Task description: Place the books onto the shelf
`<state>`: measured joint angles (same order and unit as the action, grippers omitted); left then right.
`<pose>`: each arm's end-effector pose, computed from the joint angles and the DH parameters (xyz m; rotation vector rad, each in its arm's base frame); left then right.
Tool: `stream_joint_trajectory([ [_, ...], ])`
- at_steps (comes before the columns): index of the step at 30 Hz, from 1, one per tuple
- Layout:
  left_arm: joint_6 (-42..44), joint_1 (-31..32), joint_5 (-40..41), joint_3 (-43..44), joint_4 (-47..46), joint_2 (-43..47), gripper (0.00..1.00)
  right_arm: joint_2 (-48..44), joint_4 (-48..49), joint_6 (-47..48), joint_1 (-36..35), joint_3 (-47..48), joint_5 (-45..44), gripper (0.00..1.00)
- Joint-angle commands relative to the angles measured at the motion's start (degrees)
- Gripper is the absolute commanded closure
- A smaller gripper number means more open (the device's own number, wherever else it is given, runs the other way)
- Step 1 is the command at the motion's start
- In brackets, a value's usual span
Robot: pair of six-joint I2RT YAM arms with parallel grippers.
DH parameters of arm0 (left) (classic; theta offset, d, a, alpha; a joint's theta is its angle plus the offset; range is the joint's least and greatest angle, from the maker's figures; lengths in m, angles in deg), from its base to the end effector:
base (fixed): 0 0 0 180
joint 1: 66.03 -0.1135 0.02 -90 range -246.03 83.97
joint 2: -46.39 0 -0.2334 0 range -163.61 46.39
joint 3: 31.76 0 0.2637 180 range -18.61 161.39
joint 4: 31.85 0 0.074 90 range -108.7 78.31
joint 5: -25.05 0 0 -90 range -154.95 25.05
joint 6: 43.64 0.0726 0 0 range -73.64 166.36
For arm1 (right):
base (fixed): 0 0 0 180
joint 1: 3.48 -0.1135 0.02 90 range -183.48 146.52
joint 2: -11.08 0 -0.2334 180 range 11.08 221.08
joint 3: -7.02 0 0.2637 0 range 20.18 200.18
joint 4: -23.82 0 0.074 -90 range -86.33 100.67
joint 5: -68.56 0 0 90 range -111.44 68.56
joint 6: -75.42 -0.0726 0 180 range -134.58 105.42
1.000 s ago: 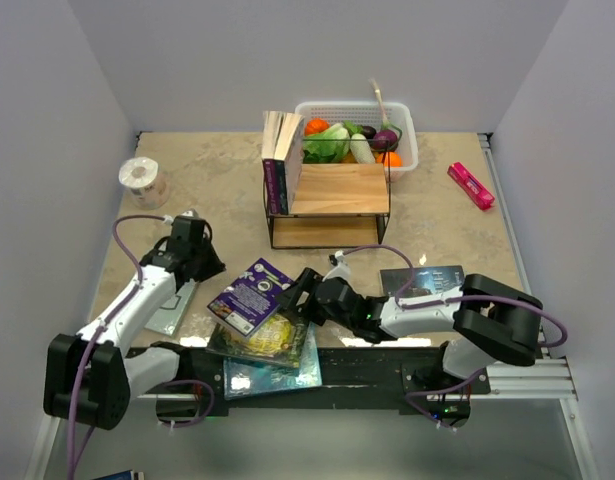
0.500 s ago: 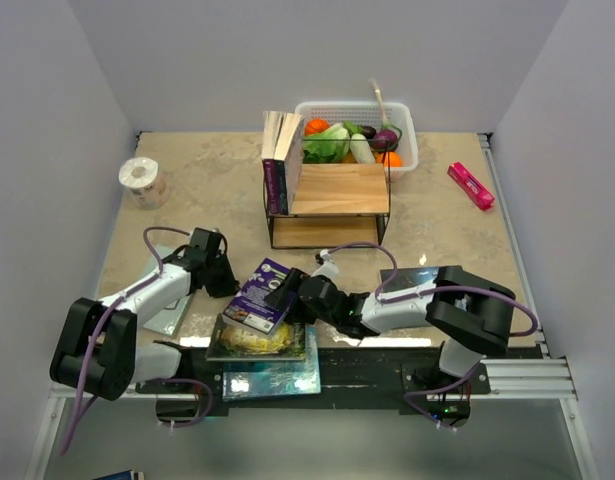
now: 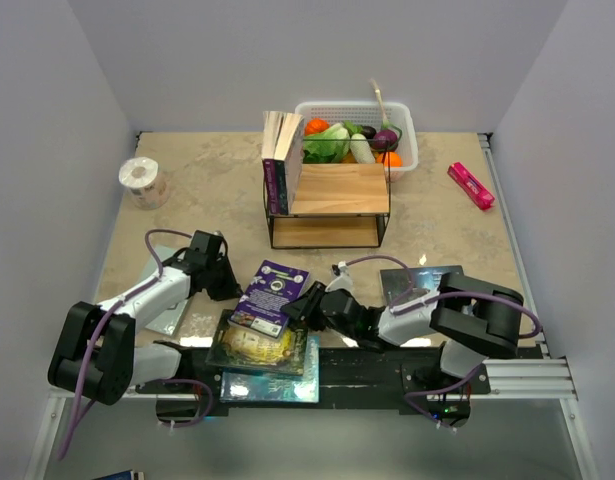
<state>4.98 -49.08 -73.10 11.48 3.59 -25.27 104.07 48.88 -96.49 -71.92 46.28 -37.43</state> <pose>0.2292 -0.0806 0.0786 -0.5415 2.7180 -0.4859 0.1341 0.2850 0.0650 0.4650 2.2866 1.2493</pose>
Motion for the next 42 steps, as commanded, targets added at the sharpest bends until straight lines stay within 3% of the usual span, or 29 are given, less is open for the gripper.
stream_joint_trajectory([
  [1, -0.1, 0.28, -1.79, -0.56, -0.92, 0.03, 0.9, 0.95, 7.62, 4.03, -1.34, -3.6, 2.7, 0.69],
  [5, -0.1, 0.28, -2.14, -0.9, -1.98, -0.32, 0.9, 4.47, 15.56, 4.83, -1.34, -5.1, 5.0, 0.52],
  [8, -0.1, 0.28, -2.93, -1.61, -2.94, -0.5, 0.9, 8.94, 23.81, 4.65, -1.08, -6.33, 6.4, 0.49],
  [11, -0.01, 0.28, -3.9, -2.49, -3.82, -0.85, 0.9, 14.13, 35.32, 4.3, -0.37, -6.16, 10.69, 0.54],
  [14, -0.01, 0.28, -4.43, -3.02, -4.35, -0.76, 0.9, 20.9, 45.09, 3.08, -0.29, -4.32, 14.22, 0.65],
  [17, -0.1, 0.28, -4.69, -2.75, -4.44, -0.24, 0.9, 23.46, 48.88, 2.28, -0.46, -3.61, 15.46, 0.78],
  [21, 0.16, 0.28, -3.46, -1.18, -2.52, 1.08, 0.9, 16.82, 47.05, 4.03, -0.46, -5.63, 15.02, 0.94],
  [22, 0.25, 0.28, -2.94, -0.56, -1.81, 1.34, 0.9, 14.44, 42.86, 4.82, -0.55, -6.15, 15.02, 1.0],
  [24, 0.43, 0.19, -0.57, 1.98, 0.64, 2.48, 0.9, 8.64, 36.61, 7.72, -0.46, -6.25, 15.28, 1.0],
  [27, 0.52, 0.1, 2.6, 6.19, 4.24, 3.63, 0.89, -5.5, 15.81, 14.39, -0.99, -3.44, 15.11, 1.0],
  [28, 0.69, 0.1, 3.3, 7.26, 4.96, 3.89, 0.89, -11.8, 3.39, 16.32, -1.16, -0.3, 14.76, 1.0],
  [31, 0.34, -0.25, 5.94, 10.43, 7.94, 4.68, 0.88, -18.79, -12.75, 22.05, -1.52, 3.58, 15.19, 1.0],
  [42, -0.54, -5.87, 9.72, 17.63, 15.15, 8.64, 0.87, -47.62, -52.17, 34.09, -2.57, 14.92, 15.11, 1.0],
])
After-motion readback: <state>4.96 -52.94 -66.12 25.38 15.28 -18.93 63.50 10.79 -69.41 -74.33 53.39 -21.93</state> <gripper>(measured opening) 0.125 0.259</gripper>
